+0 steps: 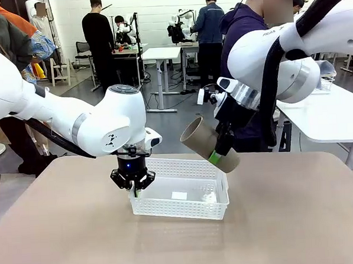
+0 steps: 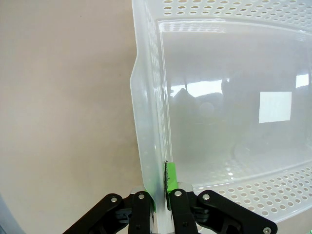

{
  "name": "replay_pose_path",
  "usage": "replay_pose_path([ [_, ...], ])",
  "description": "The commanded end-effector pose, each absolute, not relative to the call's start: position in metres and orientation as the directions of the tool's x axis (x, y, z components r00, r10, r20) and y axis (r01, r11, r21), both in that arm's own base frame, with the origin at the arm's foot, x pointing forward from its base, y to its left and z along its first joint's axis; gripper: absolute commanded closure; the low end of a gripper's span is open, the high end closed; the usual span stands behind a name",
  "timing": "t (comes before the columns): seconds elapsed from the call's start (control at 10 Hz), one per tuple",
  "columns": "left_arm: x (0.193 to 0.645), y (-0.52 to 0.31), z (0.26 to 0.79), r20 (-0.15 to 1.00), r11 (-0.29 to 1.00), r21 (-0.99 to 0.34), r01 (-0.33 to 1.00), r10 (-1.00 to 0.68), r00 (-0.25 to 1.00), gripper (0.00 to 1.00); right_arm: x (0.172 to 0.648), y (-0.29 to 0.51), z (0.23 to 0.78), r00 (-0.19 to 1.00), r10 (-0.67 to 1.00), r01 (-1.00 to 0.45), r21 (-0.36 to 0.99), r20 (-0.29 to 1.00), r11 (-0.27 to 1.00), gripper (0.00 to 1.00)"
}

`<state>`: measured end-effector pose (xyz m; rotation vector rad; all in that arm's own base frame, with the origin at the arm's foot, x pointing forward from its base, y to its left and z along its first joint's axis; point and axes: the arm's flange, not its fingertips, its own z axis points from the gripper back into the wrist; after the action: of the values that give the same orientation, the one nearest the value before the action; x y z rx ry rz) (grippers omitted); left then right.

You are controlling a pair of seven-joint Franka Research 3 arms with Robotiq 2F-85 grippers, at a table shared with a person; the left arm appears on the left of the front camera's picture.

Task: Clean and organize the cups into the basket.
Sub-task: Pick up the Organizing basket and move it to the center of the table, then pick up the Reusable plastic cup from the right side of the table and place it inside the Organizing basket.

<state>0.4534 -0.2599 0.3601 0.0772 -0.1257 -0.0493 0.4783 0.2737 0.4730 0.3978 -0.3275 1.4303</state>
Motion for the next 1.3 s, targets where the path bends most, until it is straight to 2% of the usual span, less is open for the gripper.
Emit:
replay_pose_path([
  [0.0,0.453,-0.262,0.359,0.118,0.995,0.088,0.046,-0.056,0.991,1.00,0.477,0.275,0.481,0.135,0.882,-0.991,0.063,0.452,0.119,0.18],
  [0.4,0.453,-0.262,0.359,0.118,0.995,0.088,0.046,-0.056,0.991,1.00,0.478,0.273,0.478,0.120,0.884,-0.993,0.064,0.453,0.102,0.18],
  [0.6,0.453,-0.262,0.359,0.118,0.995,0.088,0.046,-0.056,0.991,1.00,0.477,0.291,0.457,0.133,0.921,-0.991,0.027,0.365,0.133,0.18],
  [0.7,0.453,-0.262,0.359,0.118,0.995,0.088,0.046,-0.056,0.991,1.00,0.473,0.299,0.452,0.107,0.926,-0.994,0.013,0.363,0.109,0.18],
  [0.9,0.453,-0.262,0.359,0.118,0.995,0.088,0.046,-0.056,0.991,1.00,0.475,0.312,0.442,0.068,0.922,-0.998,0.020,0.382,0.066,0.18],
  [1.2,0.453,-0.262,0.359,0.118,0.995,0.088,0.046,-0.056,0.991,1.00,0.485,0.336,0.409,0.072,0.952,-0.996,0.066,0.297,0.055,0.18],
])
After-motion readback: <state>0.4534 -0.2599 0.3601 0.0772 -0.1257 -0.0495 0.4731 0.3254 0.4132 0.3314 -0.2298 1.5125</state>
